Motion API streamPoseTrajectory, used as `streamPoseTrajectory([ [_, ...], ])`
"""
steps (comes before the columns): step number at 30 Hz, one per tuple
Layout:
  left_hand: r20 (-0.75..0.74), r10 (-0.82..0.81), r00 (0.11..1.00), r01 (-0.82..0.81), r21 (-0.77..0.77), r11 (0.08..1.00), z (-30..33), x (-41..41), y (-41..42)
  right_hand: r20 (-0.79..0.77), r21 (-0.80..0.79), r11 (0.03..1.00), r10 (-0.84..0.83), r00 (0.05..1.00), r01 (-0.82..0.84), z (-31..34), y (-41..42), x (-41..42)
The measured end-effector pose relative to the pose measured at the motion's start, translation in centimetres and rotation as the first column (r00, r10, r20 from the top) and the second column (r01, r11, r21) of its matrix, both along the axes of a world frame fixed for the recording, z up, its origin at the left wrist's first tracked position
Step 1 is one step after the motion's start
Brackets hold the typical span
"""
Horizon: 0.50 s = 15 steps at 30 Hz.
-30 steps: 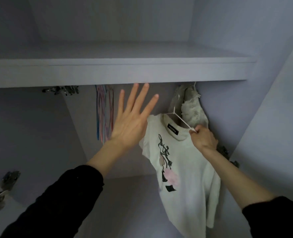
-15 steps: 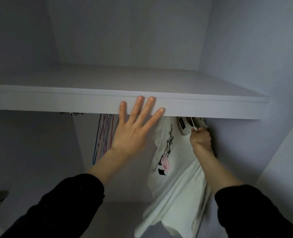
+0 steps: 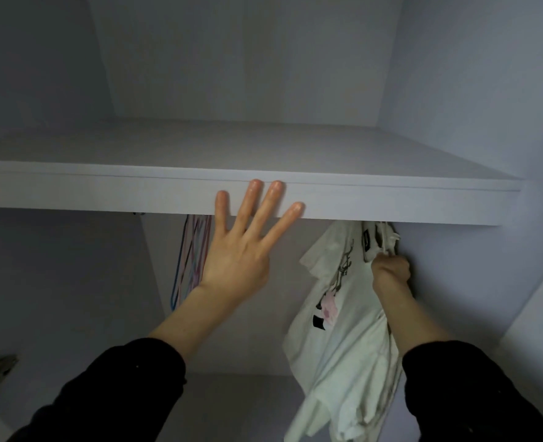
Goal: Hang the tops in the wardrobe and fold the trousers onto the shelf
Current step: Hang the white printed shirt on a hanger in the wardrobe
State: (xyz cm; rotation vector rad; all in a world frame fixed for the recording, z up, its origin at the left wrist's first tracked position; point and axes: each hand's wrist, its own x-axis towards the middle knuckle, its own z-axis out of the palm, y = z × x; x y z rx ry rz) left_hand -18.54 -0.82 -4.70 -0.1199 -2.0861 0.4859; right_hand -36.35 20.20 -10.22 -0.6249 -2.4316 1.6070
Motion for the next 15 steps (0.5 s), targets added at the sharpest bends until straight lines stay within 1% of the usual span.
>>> streamPoseTrajectory([
  [2,0.014,0.016,1.0,-0.016,0.0,1.0,0.1,0.1,0.1,0.019,0.007,1.0,0.007,1.0,-0.007,0.1,0.0,0.1],
  [3,0.023,0.026,0.999,-0.026,-0.001,1.0,0.0,0.2,0.2,0.016,0.047,0.999,0.016,1.0,-0.017,0.0,-0.2,0.3],
  [4,0.034,0.037,0.999,-0.037,0.0,0.999,0.0,0.3,0.2,-0.006,0.128,0.992,0.023,1.0,-0.022,0.0,-0.6,0.9],
  [5,0.042,0.044,0.998,-0.044,0.005,0.999,0.1,0.4,0.3,-0.052,0.253,0.967,0.052,0.997,-0.037,-0.3,-0.8,1.6],
  [6,0.049,0.053,0.997,-0.054,0.015,0.998,0.1,0.4,0.4,-0.121,0.425,0.904,0.12,0.985,-0.058,-0.7,-0.9,2.4],
  [7,0.058,0.06,0.996,-0.062,0.032,0.998,0.1,0.5,0.6,-0.177,0.618,0.782,0.231,0.957,-0.075,-1.3,-1.0,3.3],
  [8,0.073,0.064,0.995,-0.068,0.051,0.996,0.0,0.7,0.9,-0.196,0.754,0.652,0.345,0.918,-0.084,-1.9,-1.1,4.3],
  [9,0.087,0.065,0.994,-0.071,0.073,0.995,-0.2,1.0,1.2,-0.177,0.829,0.549,0.438,0.881,-0.107,-2.5,-1.3,5.3],
  [10,0.108,0.066,0.992,-0.077,0.098,0.992,-0.5,1.4,1.5,-0.161,0.857,0.498,0.506,0.848,-0.134,-3.0,-1.9,6.3],
  [12,0.147,0.055,0.988,-0.08,0.17,0.982,-1.7,2.6,2.0,-0.162,0.854,0.476,0.628,0.762,-0.211,-3.7,-3.5,8.7],
  [13,0.169,0.055,0.984,-0.091,0.21,0.974,-2.6,3.4,2.1,-0.161,0.857,0.452,0.691,0.705,-0.248,-4.0,-4.4,10.0],
  [15,0.236,0.082,0.968,-0.153,0.3,0.942,-5.1,5.6,1.6,-0.158,0.882,0.375,0.806,0.57,-0.286,-5.0,-6.1,12.3],
])
